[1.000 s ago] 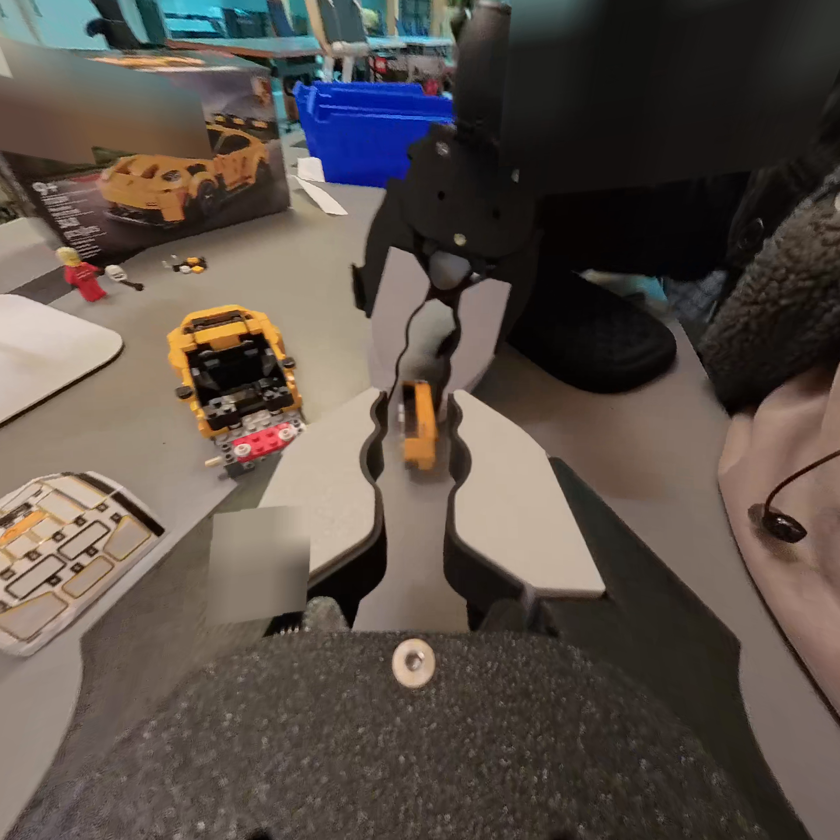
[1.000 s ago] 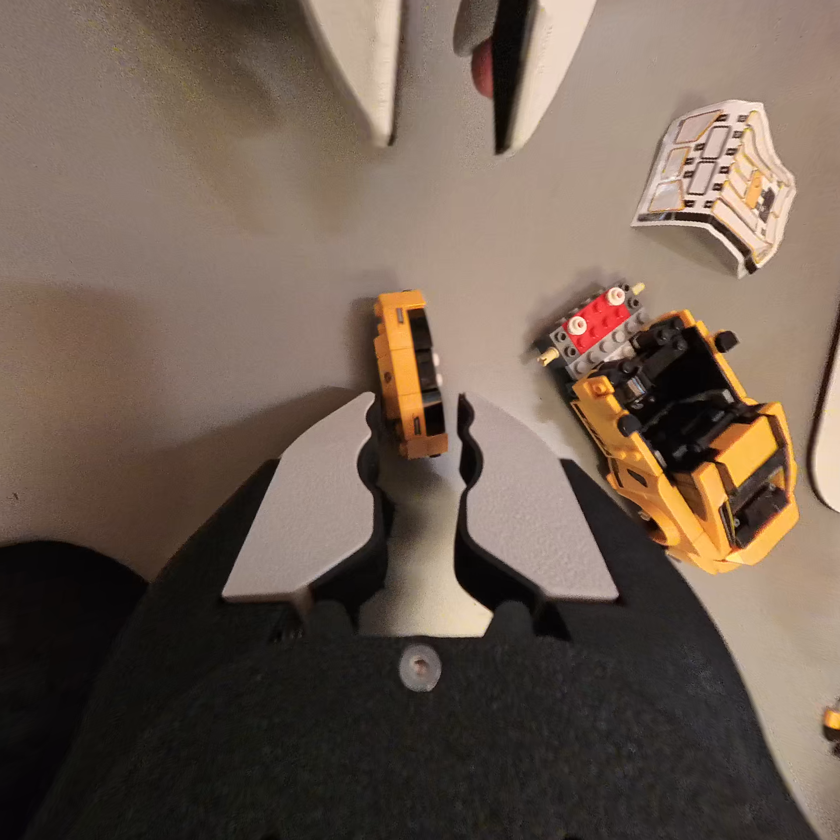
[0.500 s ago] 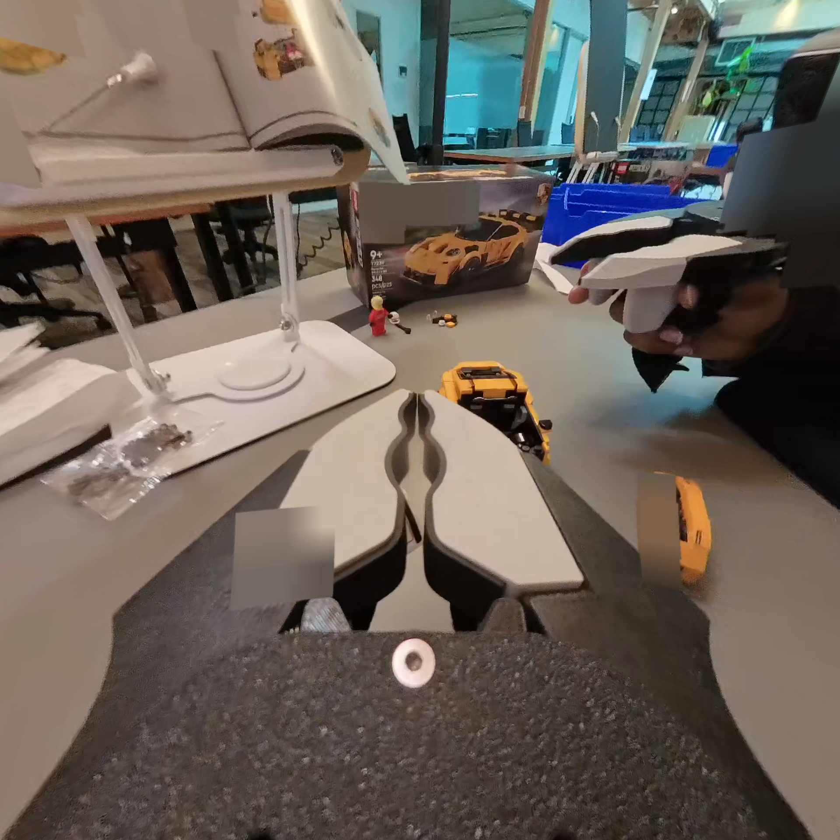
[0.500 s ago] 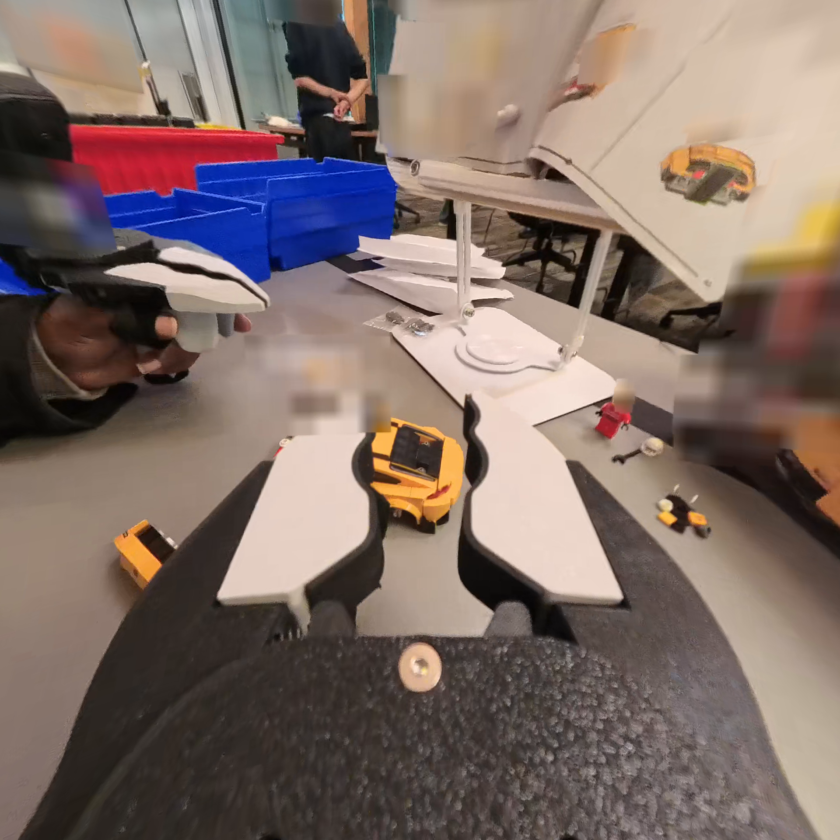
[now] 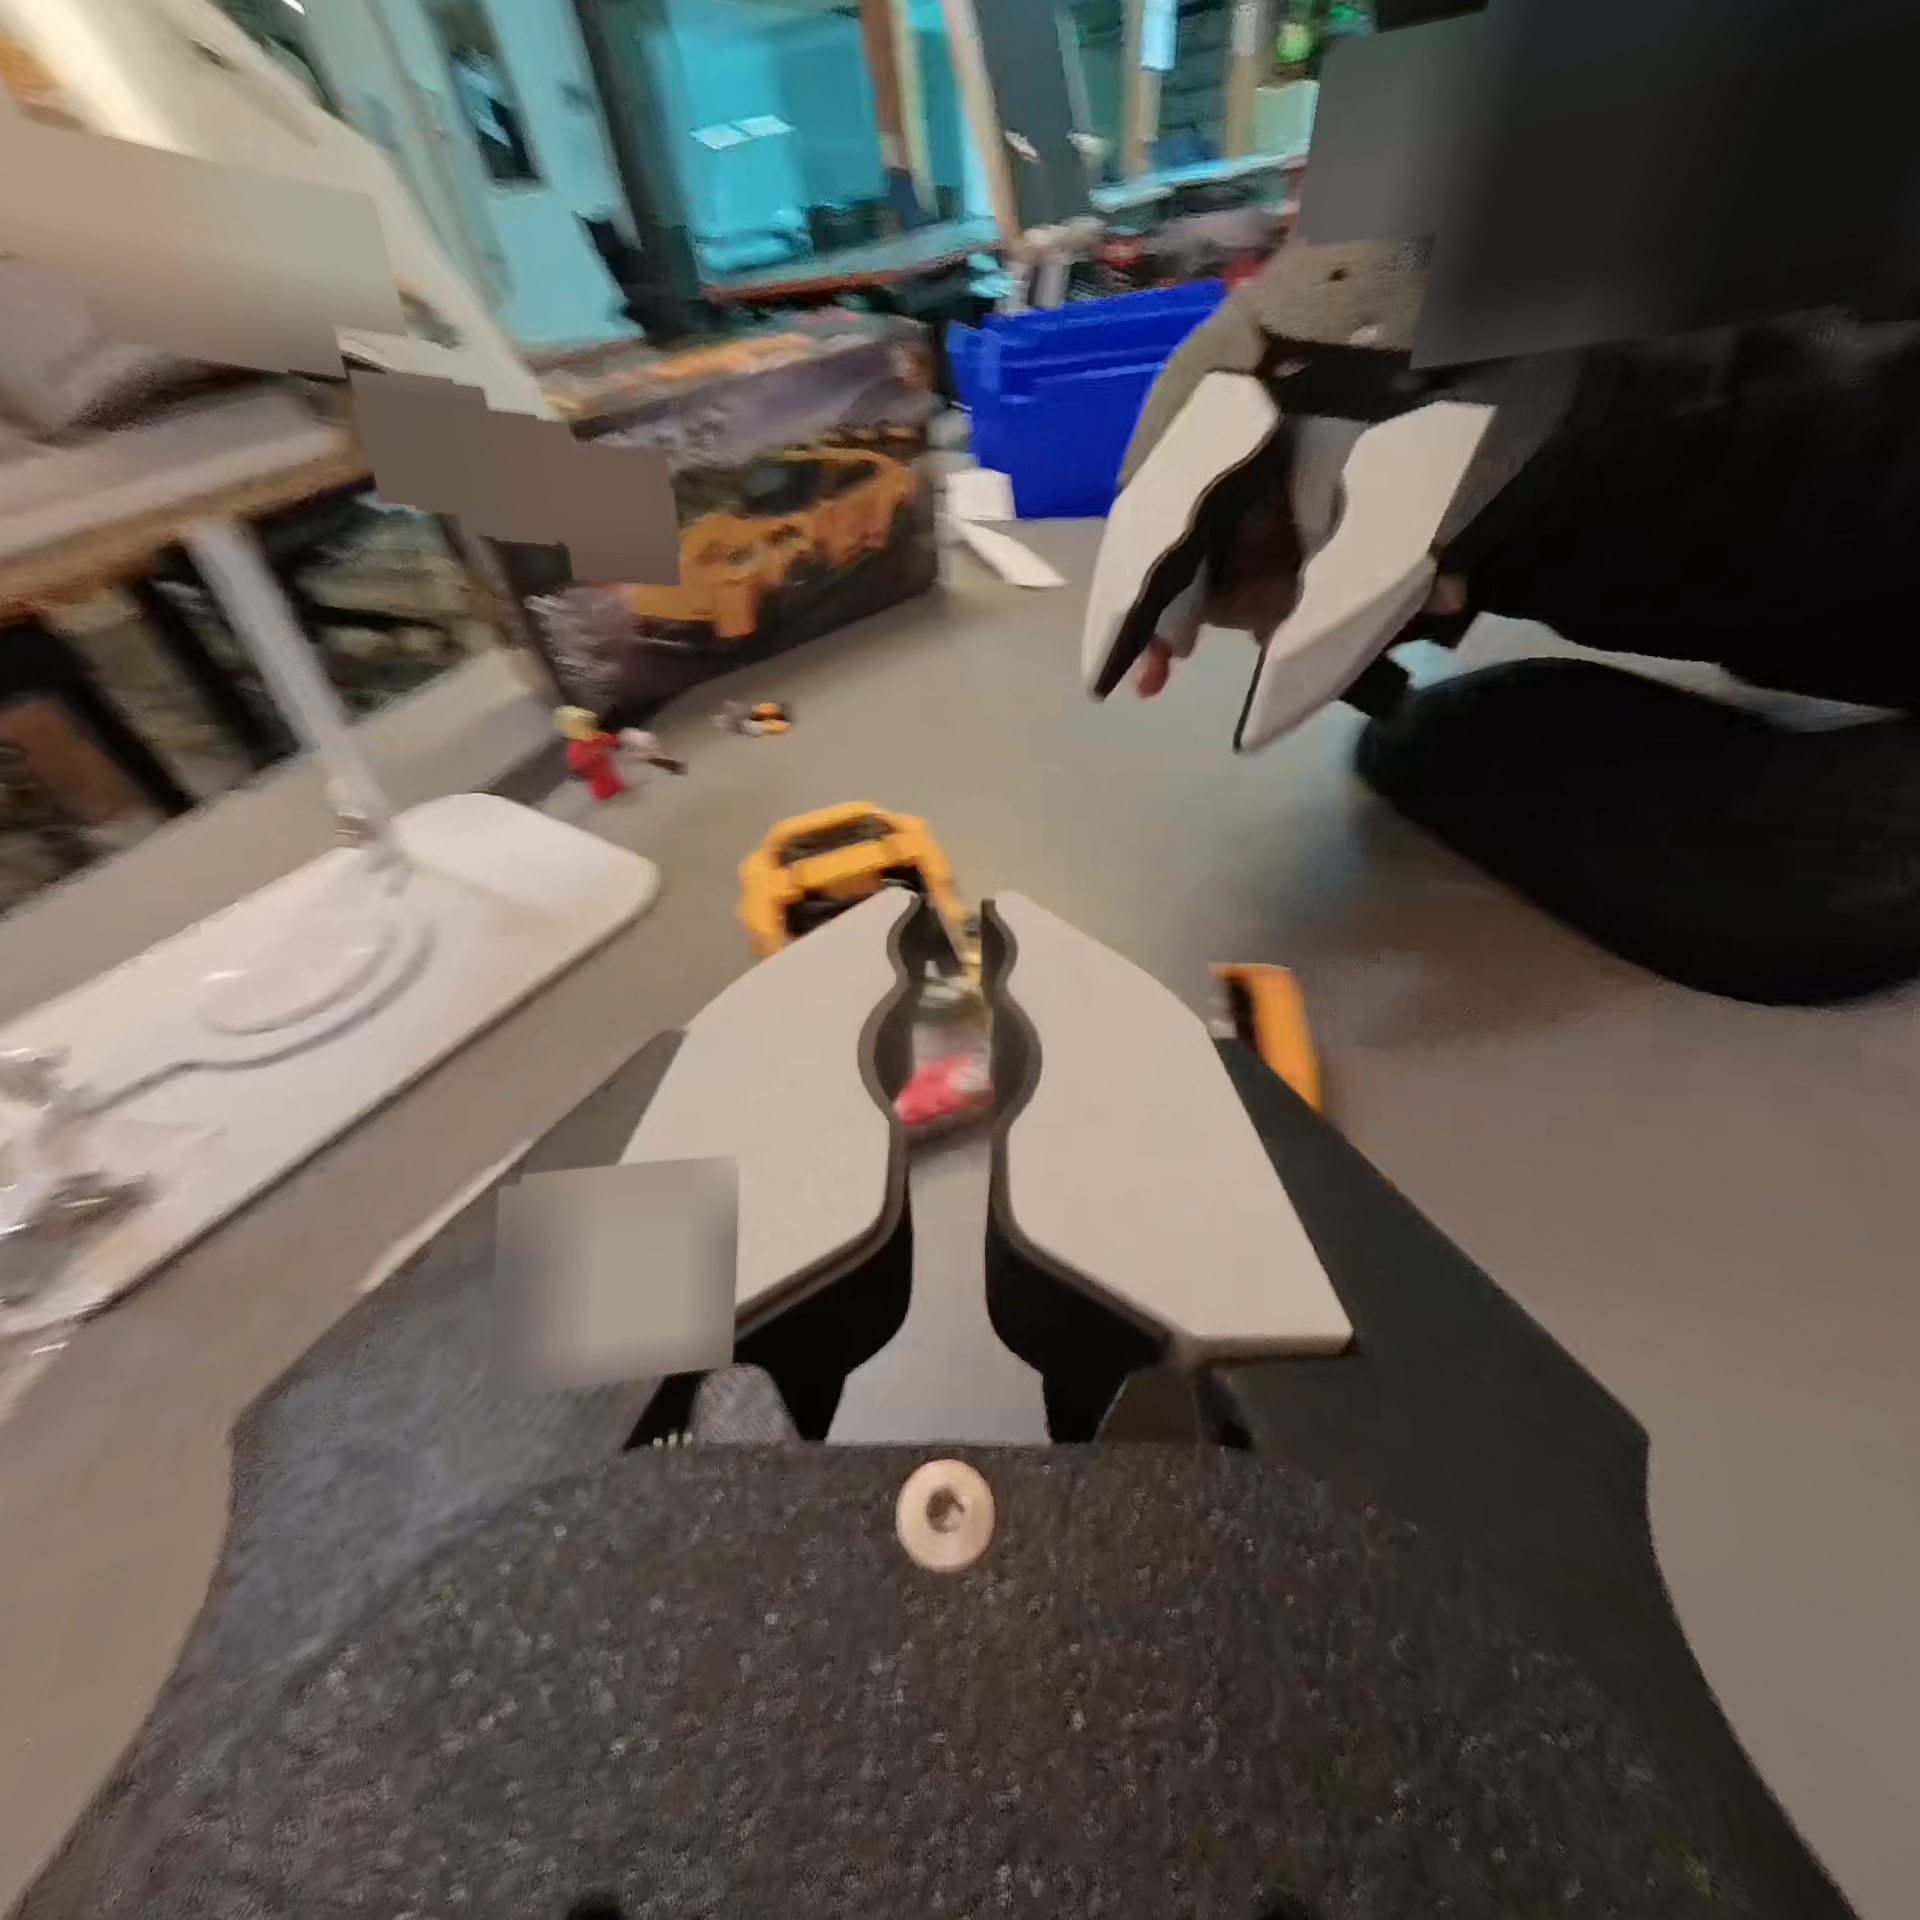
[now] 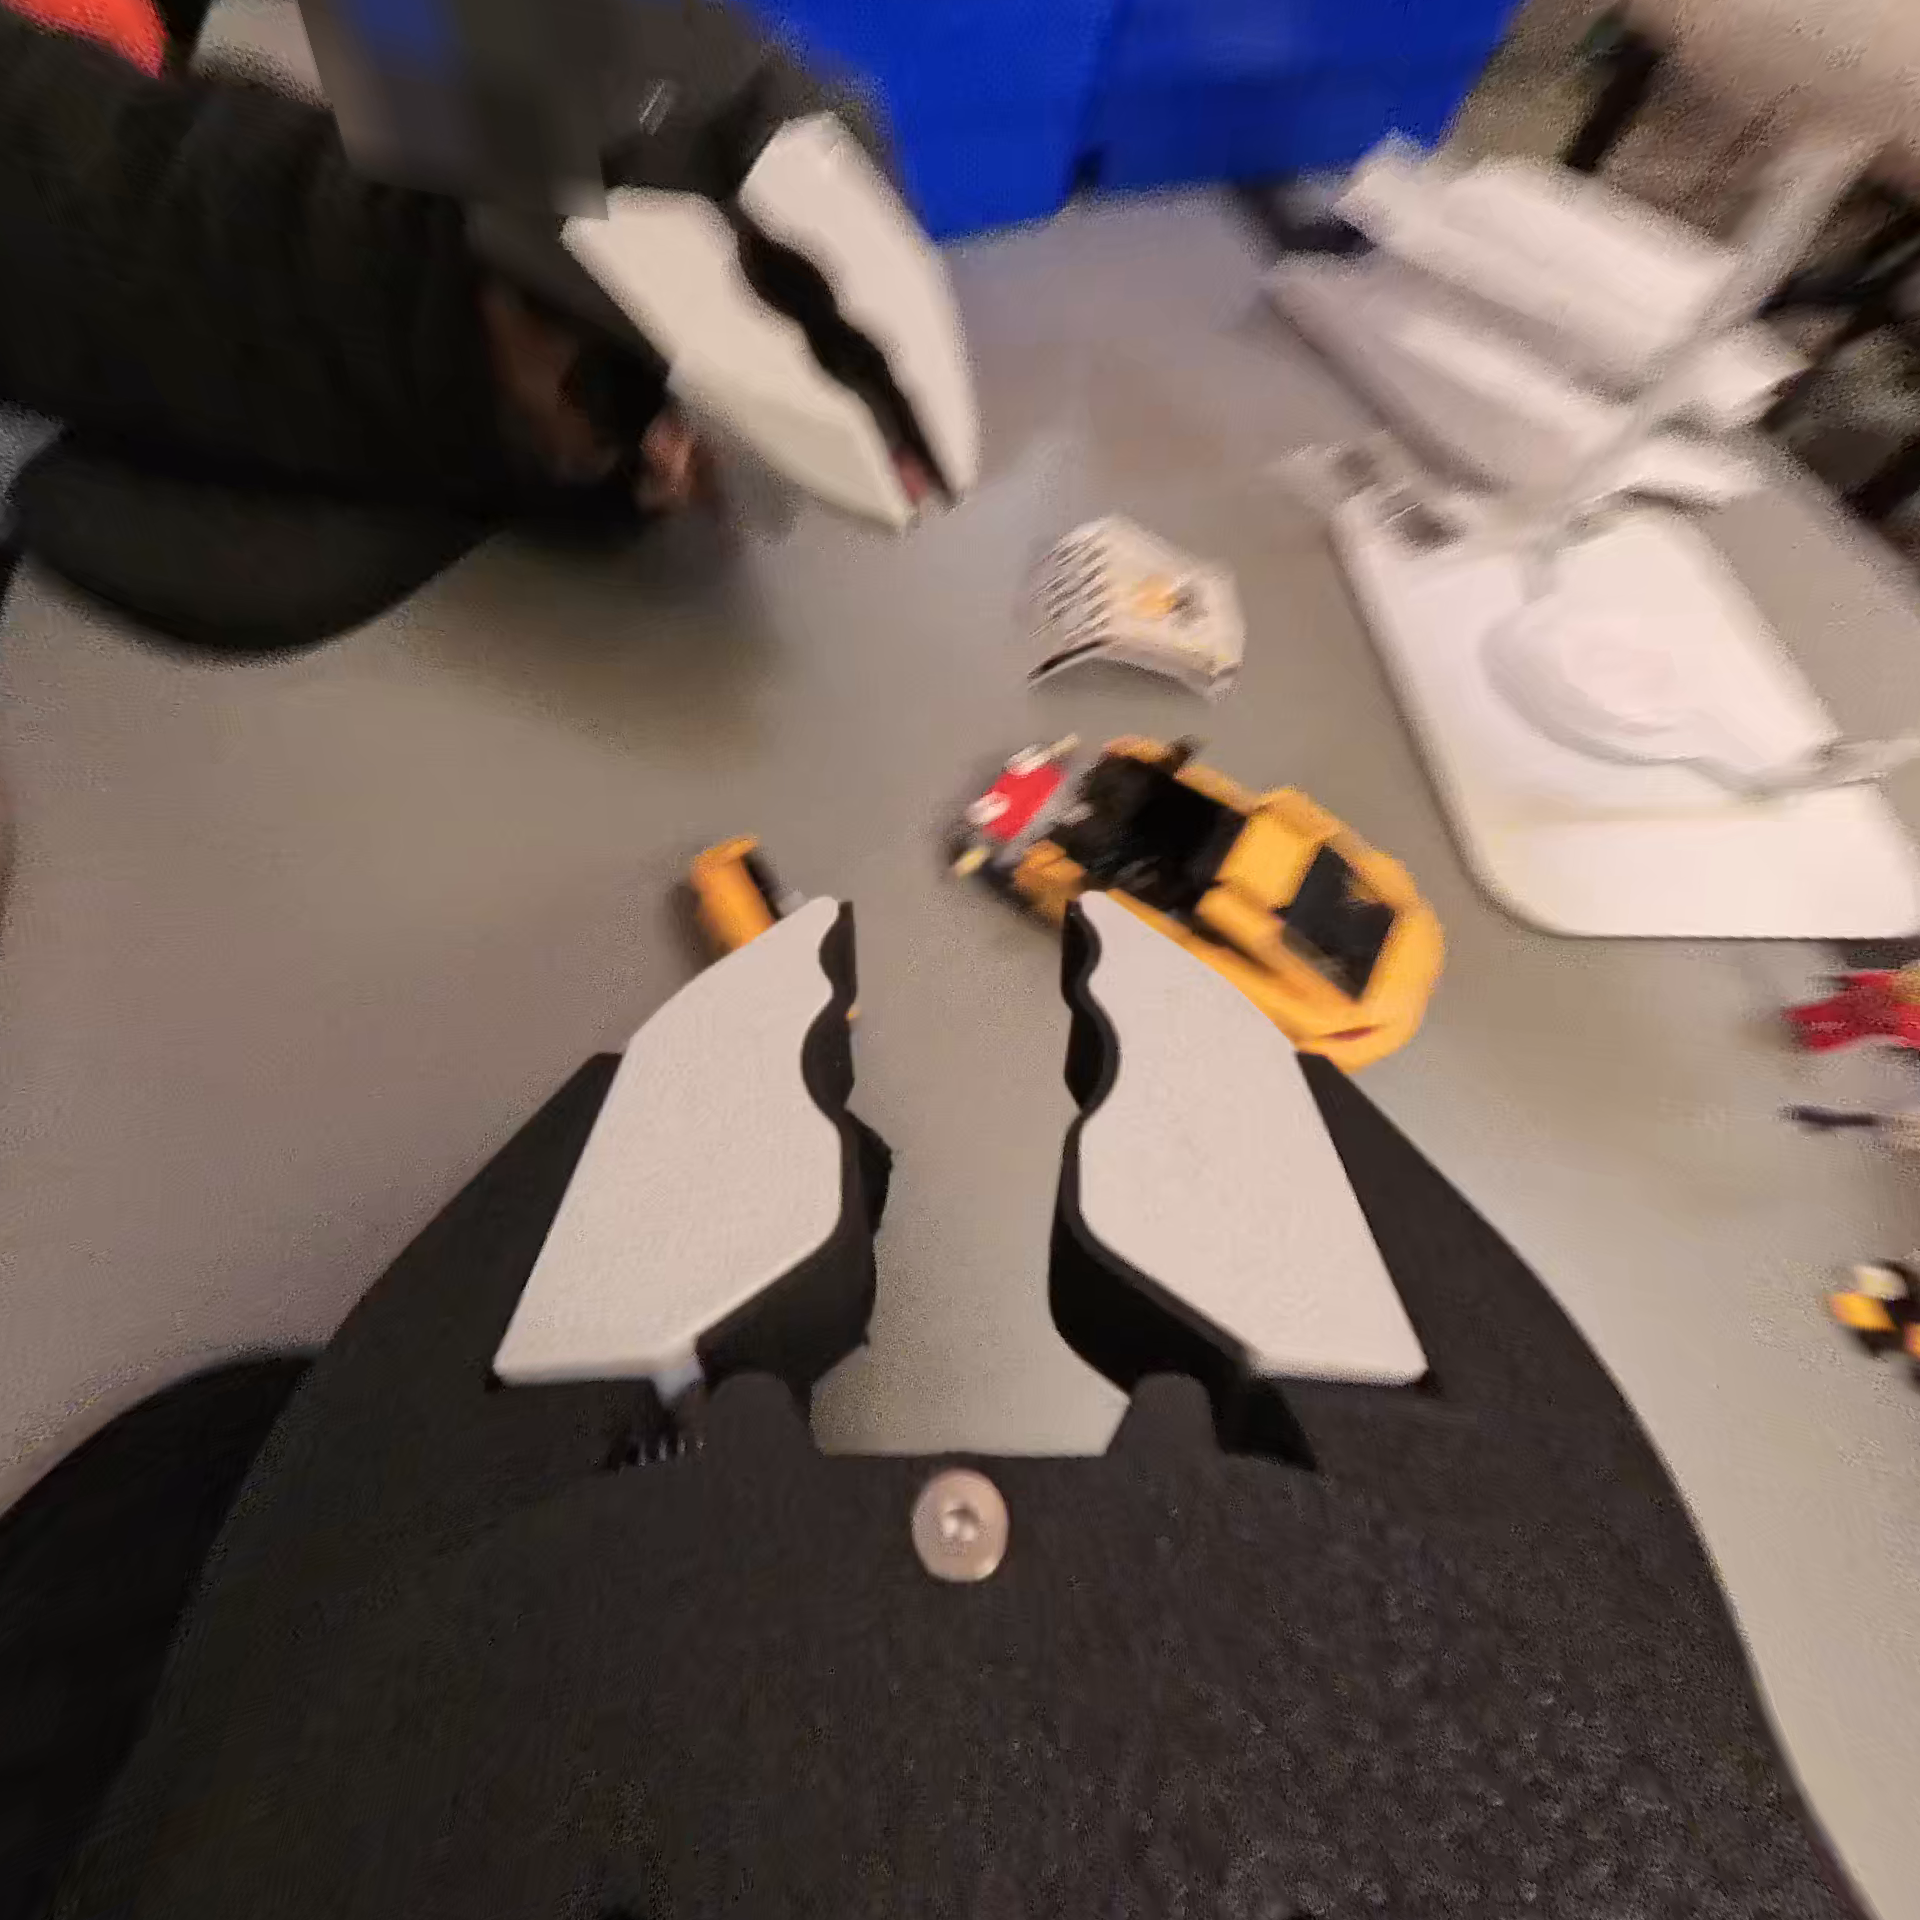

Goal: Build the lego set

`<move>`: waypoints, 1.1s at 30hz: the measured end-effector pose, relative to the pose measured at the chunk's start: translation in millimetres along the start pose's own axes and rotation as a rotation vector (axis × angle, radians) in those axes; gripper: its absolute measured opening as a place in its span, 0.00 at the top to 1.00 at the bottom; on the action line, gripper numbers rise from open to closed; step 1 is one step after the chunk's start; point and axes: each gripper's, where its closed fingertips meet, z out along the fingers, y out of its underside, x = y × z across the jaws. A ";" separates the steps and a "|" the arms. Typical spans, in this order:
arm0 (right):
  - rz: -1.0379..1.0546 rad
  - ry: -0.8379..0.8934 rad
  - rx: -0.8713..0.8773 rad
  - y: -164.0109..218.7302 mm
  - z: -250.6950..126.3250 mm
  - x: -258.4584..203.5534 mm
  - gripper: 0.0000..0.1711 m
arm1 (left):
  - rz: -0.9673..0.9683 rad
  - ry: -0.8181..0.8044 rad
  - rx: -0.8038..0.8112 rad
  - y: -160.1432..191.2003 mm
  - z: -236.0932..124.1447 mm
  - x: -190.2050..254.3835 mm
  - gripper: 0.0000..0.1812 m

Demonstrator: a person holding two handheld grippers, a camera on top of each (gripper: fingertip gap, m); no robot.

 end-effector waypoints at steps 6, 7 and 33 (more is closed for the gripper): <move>-0.056 -0.055 -0.267 46.7 34.2 -49.0 0.75 | -0.019 0.317 -0.126 26.5 -14.4 55.4 0.91; -0.062 -0.029 -0.275 49.3 41.2 -45.6 0.75 | -0.014 0.351 -0.140 30.7 -15.9 61.4 0.90; 0.109 -0.183 -0.232 39.2 46.2 -74.7 0.71 | 0.091 0.347 -0.453 82.6 1.6 88.4 0.77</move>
